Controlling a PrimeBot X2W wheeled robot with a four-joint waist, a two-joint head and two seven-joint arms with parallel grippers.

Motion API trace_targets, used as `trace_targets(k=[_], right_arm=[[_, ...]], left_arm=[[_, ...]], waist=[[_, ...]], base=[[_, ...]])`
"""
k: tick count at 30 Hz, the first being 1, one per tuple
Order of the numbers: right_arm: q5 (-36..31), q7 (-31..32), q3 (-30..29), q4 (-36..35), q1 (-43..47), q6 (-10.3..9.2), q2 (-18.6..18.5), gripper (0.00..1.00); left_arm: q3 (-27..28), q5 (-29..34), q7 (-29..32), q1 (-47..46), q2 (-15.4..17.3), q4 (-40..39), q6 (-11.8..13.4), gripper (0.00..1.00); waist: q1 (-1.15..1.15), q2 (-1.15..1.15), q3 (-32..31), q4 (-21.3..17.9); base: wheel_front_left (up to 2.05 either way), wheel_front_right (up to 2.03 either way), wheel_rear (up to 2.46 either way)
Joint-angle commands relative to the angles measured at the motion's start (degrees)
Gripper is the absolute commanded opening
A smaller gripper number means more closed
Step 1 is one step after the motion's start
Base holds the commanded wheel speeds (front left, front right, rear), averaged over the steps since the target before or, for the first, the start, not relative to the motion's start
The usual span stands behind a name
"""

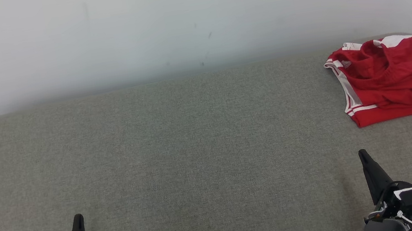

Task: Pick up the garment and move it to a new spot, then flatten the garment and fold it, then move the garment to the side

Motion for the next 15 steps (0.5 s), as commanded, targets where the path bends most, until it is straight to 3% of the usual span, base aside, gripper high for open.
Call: trace_targets(k=[1, 15], right_arm=[[0.1, 0.1, 0.0, 0.0, -0.3, 0.06, 0.1, 0.0], [0.1, 0.1, 0.0, 0.0, -0.3, 0.06, 0.1, 0.0]], left_arm=[[0.2, -0.3, 0.1, -0.6, -0.1, 0.0, -0.1, 0.0], [0.2, -0.3, 0.1, -0.6, -0.1, 0.0, -0.1, 0.0]], waist=[[0.0, 0.0, 0.0, 0.0], [0.0, 0.0, 0.0, 0.0]], base=[[0.0, 0.0, 0.0], [0.0, 0.0, 0.0]])
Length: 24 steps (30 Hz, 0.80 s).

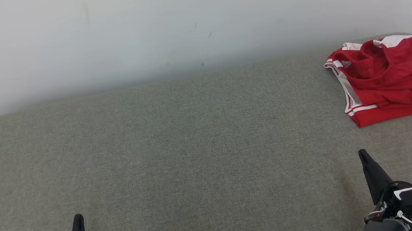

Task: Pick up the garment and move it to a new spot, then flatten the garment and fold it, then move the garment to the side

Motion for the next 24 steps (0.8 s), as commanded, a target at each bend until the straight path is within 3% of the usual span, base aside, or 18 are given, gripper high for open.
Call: trace_targets(k=[1, 24], right_arm=[[0.1, 0.1, 0.0, 0.0, -0.3, 0.06, 0.1, 0.0], [0.1, 0.1, 0.0, 0.0, -0.3, 0.06, 0.1, 0.0]], left_arm=[[0.2, -0.3, 0.1, -0.6, -0.1, 0.0, -0.1, 0.0], [0.1, -0.3, 0.1, -0.6, -0.1, 0.0, -0.1, 0.0]], waist=[[0.0, 0.0, 0.0, 0.0], [0.0, 0.0, 0.0, 0.0]], base=[[0.0, 0.0, 0.0], [0.0, 0.0, 0.0]])
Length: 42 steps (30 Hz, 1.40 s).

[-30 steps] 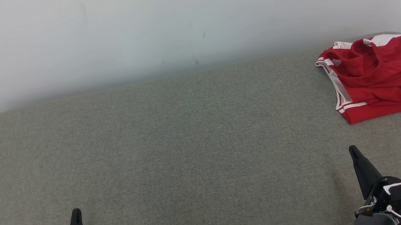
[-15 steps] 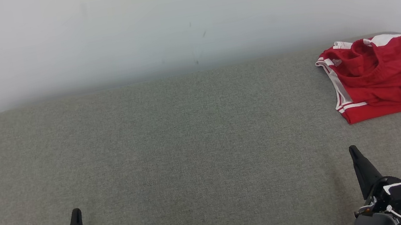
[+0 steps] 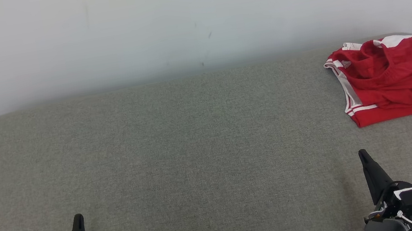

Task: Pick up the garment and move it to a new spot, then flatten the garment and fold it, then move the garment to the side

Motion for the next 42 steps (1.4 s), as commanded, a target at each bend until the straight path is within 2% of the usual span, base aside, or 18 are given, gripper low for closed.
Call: trace_targets(k=[1, 42], right_arm=[[0.1, 0.1, 0.0, 0.0, -0.3, 0.06, 0.1, 0.0], [0.1, 0.1, 0.0, 0.0, -0.3, 0.06, 0.1, 0.0]], left_arm=[[0.1, -0.3, 0.1, -0.6, -0.1, 0.0, -0.1, 0.0], [0.2, -0.3, 0.0, -0.6, -0.1, 0.0, -0.1, 0.0]], waist=[[0.0, 0.0, 0.0, 0.0], [0.0, 0.0, 0.0, 0.0]], base=[[0.0, 0.0, 0.0], [0.0, 0.0, 0.0]])
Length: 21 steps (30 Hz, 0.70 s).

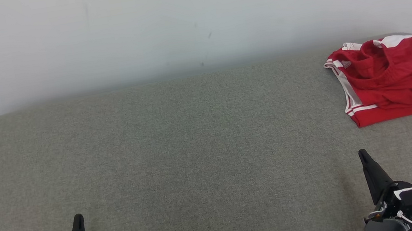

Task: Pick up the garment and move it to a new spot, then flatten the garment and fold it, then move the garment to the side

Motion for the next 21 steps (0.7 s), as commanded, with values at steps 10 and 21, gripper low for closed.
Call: trace_targets(k=[10, 21], right_arm=[[0.1, 0.1, 0.0, 0.0, -0.3, 0.06, 0.1, 0.0], [0.1, 0.1, 0.0, 0.0, -0.3, 0.06, 0.1, 0.0]], left_arm=[[0.1, -0.3, 0.0, -0.6, -0.1, 0.0, -0.1, 0.0], [0.2, -0.3, 0.0, -0.6, -0.1, 0.0, -0.1, 0.0]], waist=[[0.0, 0.0, 0.0, 0.0], [0.0, 0.0, 0.0, 0.0]], base=[[0.0, 0.0, 0.0], [0.0, 0.0, 0.0]])
